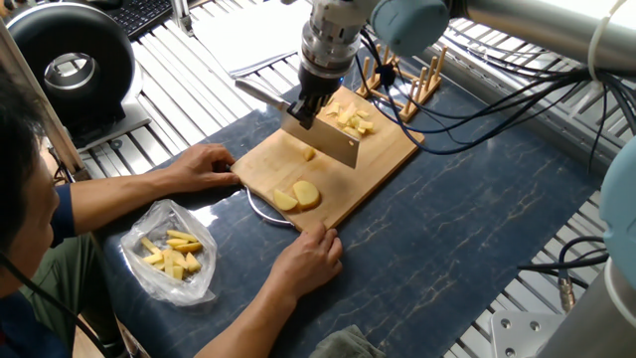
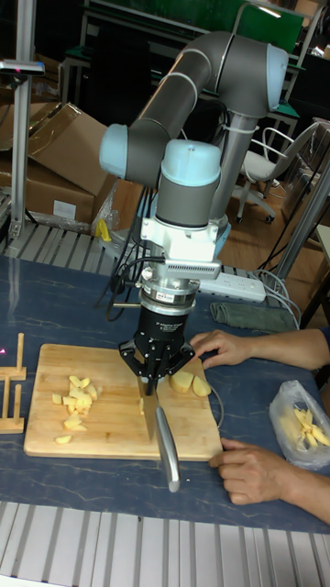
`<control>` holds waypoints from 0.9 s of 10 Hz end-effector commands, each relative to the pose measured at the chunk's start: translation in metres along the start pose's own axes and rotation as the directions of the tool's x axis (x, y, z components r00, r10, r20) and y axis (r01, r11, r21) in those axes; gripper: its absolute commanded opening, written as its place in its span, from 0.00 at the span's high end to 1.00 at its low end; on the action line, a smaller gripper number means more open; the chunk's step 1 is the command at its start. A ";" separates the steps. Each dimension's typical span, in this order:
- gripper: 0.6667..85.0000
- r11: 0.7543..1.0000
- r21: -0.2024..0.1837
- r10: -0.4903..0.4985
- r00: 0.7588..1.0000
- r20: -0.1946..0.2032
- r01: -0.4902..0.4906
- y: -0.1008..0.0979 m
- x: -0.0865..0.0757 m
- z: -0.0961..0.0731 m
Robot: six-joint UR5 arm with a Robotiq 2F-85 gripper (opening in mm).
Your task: Chop the potatoes
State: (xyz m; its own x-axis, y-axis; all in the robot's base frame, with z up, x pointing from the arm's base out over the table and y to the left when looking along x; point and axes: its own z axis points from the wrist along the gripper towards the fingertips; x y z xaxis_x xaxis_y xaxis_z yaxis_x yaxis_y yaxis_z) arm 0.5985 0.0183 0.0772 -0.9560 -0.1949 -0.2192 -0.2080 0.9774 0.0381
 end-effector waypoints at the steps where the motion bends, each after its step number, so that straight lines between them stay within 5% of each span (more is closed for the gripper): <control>1: 1.00 1.000 -0.011 0.009 1.000 0.013 -0.009 0.001 0.001 0.004; 6: 1.00 1.000 0.017 -0.003 0.998 0.062 0.002 -0.003 -0.002 0.019; 9: 1.00 0.999 -0.018 -0.038 0.998 -0.039 0.038 -0.005 0.006 -0.037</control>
State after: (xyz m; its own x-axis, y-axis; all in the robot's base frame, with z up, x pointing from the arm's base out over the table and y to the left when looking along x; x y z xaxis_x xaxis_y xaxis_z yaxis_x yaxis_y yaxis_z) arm 0.5962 0.0123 0.0786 -0.9484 -0.2184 -0.2297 -0.2298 0.9730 0.0234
